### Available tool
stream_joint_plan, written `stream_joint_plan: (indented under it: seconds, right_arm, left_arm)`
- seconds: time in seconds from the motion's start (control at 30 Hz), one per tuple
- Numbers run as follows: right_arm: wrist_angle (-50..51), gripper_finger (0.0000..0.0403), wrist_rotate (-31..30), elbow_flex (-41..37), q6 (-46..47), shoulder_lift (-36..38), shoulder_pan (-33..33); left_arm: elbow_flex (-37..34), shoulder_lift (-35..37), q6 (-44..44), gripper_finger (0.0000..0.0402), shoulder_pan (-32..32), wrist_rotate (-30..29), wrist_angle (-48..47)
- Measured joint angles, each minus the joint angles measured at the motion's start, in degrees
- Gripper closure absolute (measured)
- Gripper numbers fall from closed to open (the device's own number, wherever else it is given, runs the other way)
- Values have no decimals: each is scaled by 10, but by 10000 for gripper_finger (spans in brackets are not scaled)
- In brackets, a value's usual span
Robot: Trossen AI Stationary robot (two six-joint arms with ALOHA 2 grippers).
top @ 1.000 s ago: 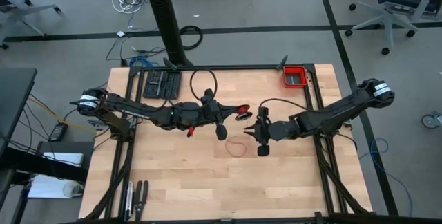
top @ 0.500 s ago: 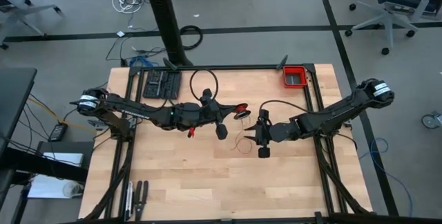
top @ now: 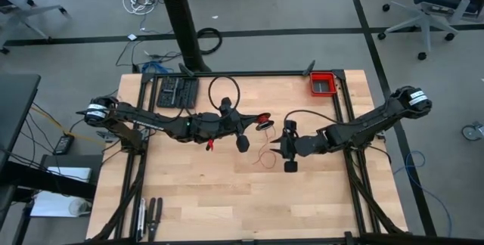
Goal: Coil cords
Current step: Coil the red wire on the black spool
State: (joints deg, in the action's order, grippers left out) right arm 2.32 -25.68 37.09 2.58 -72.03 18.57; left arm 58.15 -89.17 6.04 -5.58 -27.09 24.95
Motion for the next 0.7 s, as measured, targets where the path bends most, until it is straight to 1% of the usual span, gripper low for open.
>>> stream_joint_plan:
  seconds: [0.13, 0.4, 0.57, 0.7]
  right_arm:
    - [-1, 289, 11, -13, 8, 0, 0]
    - [-9, 289, 3, -22, 8, 0, -14]
    - [-14, 289, 30, -22, 22, 0, -16]
    - [-14, 289, 34, -22, 24, 0, -15]
  left_arm:
    - [0, 0, 14, 401, 0, 0, 0]
    - [0, 0, 14, 401, 0, 0, 1]
    - [0, 0, 14, 401, 0, 0, 0]
    - [0, 0, 14, 401, 0, 1, 0]
